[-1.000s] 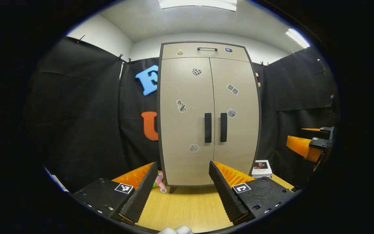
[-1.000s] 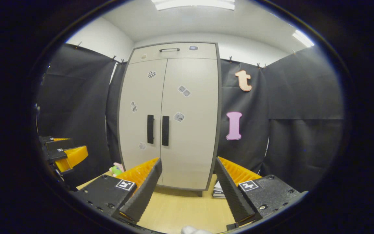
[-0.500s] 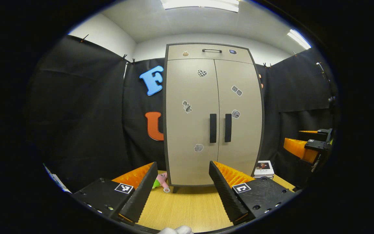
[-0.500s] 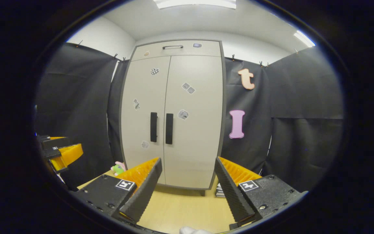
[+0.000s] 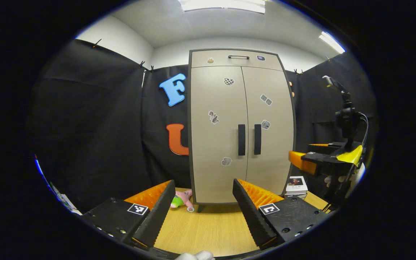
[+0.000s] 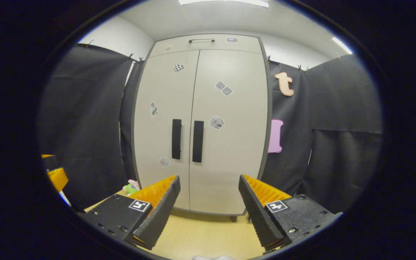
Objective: Open the right door of the double-door shoe cabinet with the right hand, and open the left door with the left hand.
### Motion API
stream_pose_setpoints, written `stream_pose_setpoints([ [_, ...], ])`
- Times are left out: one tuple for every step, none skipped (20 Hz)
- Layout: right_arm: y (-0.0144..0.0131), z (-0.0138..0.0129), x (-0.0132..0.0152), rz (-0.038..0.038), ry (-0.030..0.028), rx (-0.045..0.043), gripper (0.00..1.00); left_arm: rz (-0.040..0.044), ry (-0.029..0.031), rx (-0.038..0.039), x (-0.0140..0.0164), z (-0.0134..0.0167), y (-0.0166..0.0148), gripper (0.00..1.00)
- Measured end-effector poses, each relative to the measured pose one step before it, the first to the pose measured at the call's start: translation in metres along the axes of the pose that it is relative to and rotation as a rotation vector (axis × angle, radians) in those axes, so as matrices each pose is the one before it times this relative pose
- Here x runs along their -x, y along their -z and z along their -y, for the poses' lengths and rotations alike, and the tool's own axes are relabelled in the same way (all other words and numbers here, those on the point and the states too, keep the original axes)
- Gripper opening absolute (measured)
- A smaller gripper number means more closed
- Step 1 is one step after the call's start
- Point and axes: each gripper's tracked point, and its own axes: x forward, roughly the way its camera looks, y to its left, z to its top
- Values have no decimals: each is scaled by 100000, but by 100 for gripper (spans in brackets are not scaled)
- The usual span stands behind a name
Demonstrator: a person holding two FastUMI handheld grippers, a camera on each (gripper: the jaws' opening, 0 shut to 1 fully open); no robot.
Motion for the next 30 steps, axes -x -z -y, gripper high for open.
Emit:
stream_pose_setpoints([
  [-522,-557,-1341,684,-366,189,100,38,-1221,-712,-29,-183,2,95],
  [-503,-404,-1337,513,-259,253,100,-248,-1312,-142,139,-233,170,95],
  [-674,-383,-1672,1196,40,-84,100,-854,-582,409,94,-42,189,95],
  [-582,-247,-1512,593,229,-10,100,-564,-956,816,63,-212,33,95],
  [-187,-272,-1586,-198,357,-13,100,-584,-336,889,-50,30,30,95],
  [-241,-236,-1528,-404,305,-232,100,-521,-656,272,-42,-102,31,95],
  [-160,-151,-1415,-382,534,-510,99,82,-1536,-19,14,-399,-54,95],
  [-165,-111,-1430,-354,761,-309,98,95,-1394,130,-91,-281,-74,95],
  [-94,-65,-1388,-478,818,231,96,-124,-1114,63,-122,-226,-27,96],
  [34,-336,-1344,-1043,-268,282,92,-331,-1666,-74,-311,-378,-37,96],
  [-166,-266,-1325,-143,-51,58,88,-216,-1805,-171,-166,-325,41,96],
  [122,-94,-1152,-1031,104,587,83,9,-1685,-53,-7,-233,-80,96],
  [221,-374,-837,-1840,-1115,215,81,-103,-1312,132,346,0,123,96],
  [-160,-386,-810,-149,-1073,-233,81,43,-1022,176,113,-39,2,96],
  [-164,169,-706,329,863,437,80,72,-1125,164,82,-144,-38,96],
  [-13,122,-537,-589,1015,639,78,-404,-819,176,-433,-192,54,96],
  [-188,-78,-474,-114,-238,-992,75,40,-812,171,-190,-130,-40,96],
  [-88,-163,-422,-552,-194,-1800,73,137,-551,181,-271,-162,-122,96],
  [-152,61,-19,-705,783,-1909,72,95,-483,65,-150,-66,-52,95],
  [-257,-37,-179,554,1282,-2429,68,-118,-332,-34,-469,-182,-93,96],
  [-100,-34,-48,892,1050,-689,64,-381,-268,-146,-581,-161,-100,96],
  [3,193,-20,-539,2161,-80,59,-4,-99,-20,-598,-98,-245,96],
  [28,202,-38,-162,2040,-354,48,156,147,78,-239,59,-167,96],
  [40,27,-64,142,479,-945,45,208,183,86,-38,-109,81,96],
  [22,-95,-2,180,-156,288,37,21,152,290,-112,27,48,96],
  [73,186,10,-16,-696,1376,36,-113,453,452,37,-55,80,96],
  [6,42,38,146,-1219,448,32,-48,525,602,35,92,81,96],
  [27,40,3,-14,-1502,-185,33,64,839,584,76,200,8,96],
  [23,-31,33,-344,-1524,-437,30,17,948,373,83,76,-45,96],
  [34,11,138,-362,-1324,12,30,262,785,26,24,-118,-25,96],
])
